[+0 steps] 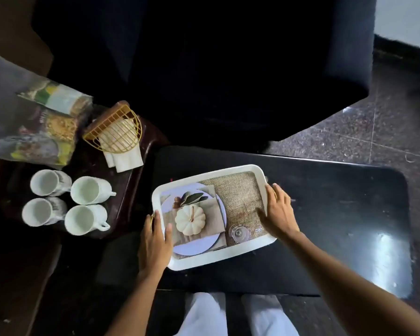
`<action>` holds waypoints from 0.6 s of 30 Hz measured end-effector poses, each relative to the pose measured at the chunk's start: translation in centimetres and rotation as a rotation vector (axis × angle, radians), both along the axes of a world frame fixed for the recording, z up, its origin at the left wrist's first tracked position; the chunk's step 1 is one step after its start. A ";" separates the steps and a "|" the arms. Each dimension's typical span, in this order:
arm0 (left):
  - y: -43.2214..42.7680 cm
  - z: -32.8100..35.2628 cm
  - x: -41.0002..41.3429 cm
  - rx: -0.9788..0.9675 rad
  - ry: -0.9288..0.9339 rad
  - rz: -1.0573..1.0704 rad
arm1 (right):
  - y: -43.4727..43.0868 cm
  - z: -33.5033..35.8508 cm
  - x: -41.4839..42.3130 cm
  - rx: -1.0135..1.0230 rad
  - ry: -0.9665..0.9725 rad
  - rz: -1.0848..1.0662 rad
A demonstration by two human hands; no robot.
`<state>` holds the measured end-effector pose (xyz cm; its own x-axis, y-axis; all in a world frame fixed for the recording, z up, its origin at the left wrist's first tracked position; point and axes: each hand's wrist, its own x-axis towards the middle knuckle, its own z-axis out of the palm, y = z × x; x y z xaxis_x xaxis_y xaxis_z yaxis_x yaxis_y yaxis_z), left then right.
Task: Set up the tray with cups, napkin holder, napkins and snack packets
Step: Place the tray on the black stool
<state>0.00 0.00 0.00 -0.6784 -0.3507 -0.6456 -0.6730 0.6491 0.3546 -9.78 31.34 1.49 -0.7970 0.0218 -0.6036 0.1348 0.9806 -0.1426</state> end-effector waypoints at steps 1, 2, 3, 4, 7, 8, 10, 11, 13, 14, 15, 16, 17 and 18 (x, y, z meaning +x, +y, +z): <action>-0.1 -0.4 -0.4 -0.010 0.012 0.006 | 0.1 -0.5 -0.3 -0.026 0.013 -0.089; -0.3 -0.8 -0.7 -0.024 0.037 0.029 | 0.1 -0.7 -0.5 -0.049 0.014 -0.179; -0.3 -1.1 -0.8 -0.028 0.067 0.057 | 0.2 -1.0 -0.6 -0.060 0.002 -0.231; -0.4 -1.4 -0.9 -0.021 0.099 0.092 | 0.3 -1.1 -0.8 -0.072 -0.015 -0.264; -0.7 -1.8 -1.3 0.012 0.134 0.260 | 0.6 -2.0 -1.0 -0.116 0.004 -0.340; -0.9 -2.0 -1.6 0.016 0.126 0.320 | 0.7 -2.1 -1.2 -0.128 0.013 -0.382; -1.4 -2.6 -2.0 0.037 0.076 0.440 | 1.1 -2.7 -1.9 -0.136 0.026 -0.437; -1.6 -2.9 -2.1 0.052 0.050 0.499 | 1.3 -2.9 -2.2 -0.140 0.030 -0.452; -1.7 -3.2 -2.1 0.073 0.013 0.574 | 1.8 -3.3 -2.8 -0.147 0.029 -0.482; -1.9 -3.5 -2.1 0.079 0.006 0.589 | 2.1 -3.5 -3.0 -0.152 0.023 -0.493; -2.0 -3.8 -2.0 0.087 0.008 0.599 | 2.4 -3.6 -3.2 -0.156 0.012 -0.507; -2.1 -4.0 -2.0 0.092 0.013 0.597 | 2.7 -3.8 -3.4 -0.165 -0.007 -0.530; -2.2 -4.0 -2.0 0.091 0.015 0.587 | 3.1 -3.8 -3.5 -0.178 -0.029 -0.557; -2.2 -4.0 -1.9 0.086 0.018 0.571 | 3.4 -3.7 -3.5 -0.191 -0.048 -0.578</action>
<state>-1.92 -2.22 -4.03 -0.4076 -0.6115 -0.6782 -0.9018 0.1527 0.4044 -13.25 34.75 -2.24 -0.6600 0.3304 -0.6747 0.6483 0.7042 -0.2893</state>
